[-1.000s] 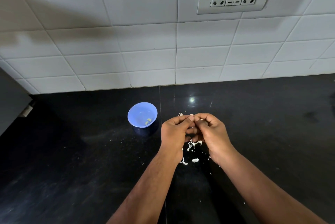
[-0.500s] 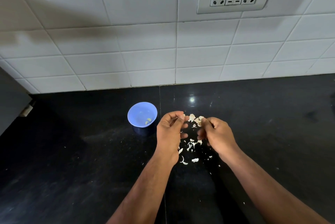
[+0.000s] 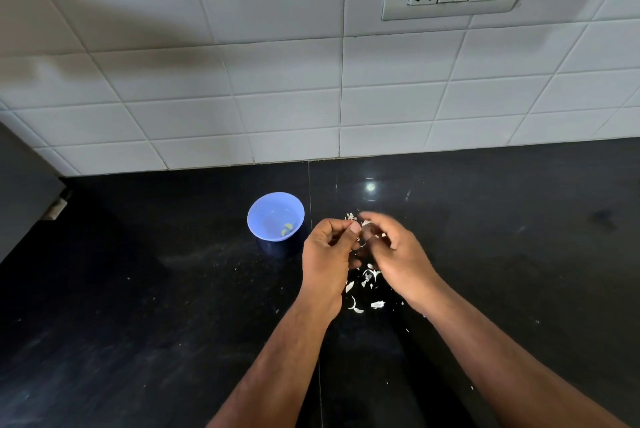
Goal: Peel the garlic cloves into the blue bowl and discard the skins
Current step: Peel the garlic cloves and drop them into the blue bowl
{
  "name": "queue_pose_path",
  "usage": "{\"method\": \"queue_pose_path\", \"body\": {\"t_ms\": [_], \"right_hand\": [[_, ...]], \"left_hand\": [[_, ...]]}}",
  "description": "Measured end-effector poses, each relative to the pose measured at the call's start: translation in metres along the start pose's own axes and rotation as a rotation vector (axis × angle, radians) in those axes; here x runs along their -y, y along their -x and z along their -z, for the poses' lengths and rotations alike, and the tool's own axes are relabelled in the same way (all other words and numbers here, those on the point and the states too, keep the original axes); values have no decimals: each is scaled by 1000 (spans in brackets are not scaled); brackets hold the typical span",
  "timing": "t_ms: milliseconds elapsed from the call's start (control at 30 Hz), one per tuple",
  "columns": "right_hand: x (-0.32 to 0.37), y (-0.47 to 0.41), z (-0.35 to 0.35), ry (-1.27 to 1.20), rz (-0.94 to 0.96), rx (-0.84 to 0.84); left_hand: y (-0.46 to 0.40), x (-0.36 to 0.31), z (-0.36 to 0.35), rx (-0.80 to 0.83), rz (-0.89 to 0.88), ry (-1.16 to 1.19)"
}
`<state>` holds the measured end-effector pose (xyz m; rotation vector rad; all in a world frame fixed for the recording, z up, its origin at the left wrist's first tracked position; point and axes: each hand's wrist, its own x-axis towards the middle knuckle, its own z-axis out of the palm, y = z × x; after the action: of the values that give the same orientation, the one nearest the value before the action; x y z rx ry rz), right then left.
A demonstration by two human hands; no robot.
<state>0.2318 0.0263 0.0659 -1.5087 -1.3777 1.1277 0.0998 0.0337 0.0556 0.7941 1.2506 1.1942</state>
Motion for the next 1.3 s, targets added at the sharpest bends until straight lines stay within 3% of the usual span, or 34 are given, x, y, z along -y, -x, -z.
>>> {"method": "queue_pose_path", "body": {"t_ms": [67, 200, 400, 467, 533, 700, 767, 867, 1000, 1167, 1300], "right_hand": [[0, 1, -8, -26, 12, 56], [2, -3, -22, -92, -1, -129], [13, -14, -44, -46, 30, -153], [14, -13, -49, -44, 17, -134], [8, -12, -51, -8, -18, -133], [-25, -9, -30, 391, -16, -124], [-31, -7, -13, 512, -16, -164], [-40, -8, 18, 628, -56, -198], [-48, -15, 49, 761, -129, -189], [-47, -35, 55, 853, -58, -126], [-47, -54, 47, 937, 110, -74]], "left_hand": [[1, -1, 4, 19, -8, -6], [2, -7, 15, -3, -22, -20], [-10, -26, 40, -203, -66, 14], [-23, -32, 54, -294, -94, -172], [-38, -36, 71, -337, -132, -505], [-69, -38, 101, -258, -276, -1299], [-77, -38, 106, -182, -274, -1439], [-76, -40, 103, -160, -294, -1317], [-56, -44, 75, -248, -472, -1088], [-37, -25, 27, 9, -368, -874], [-33, -10, 7, 77, -211, -842]]}}
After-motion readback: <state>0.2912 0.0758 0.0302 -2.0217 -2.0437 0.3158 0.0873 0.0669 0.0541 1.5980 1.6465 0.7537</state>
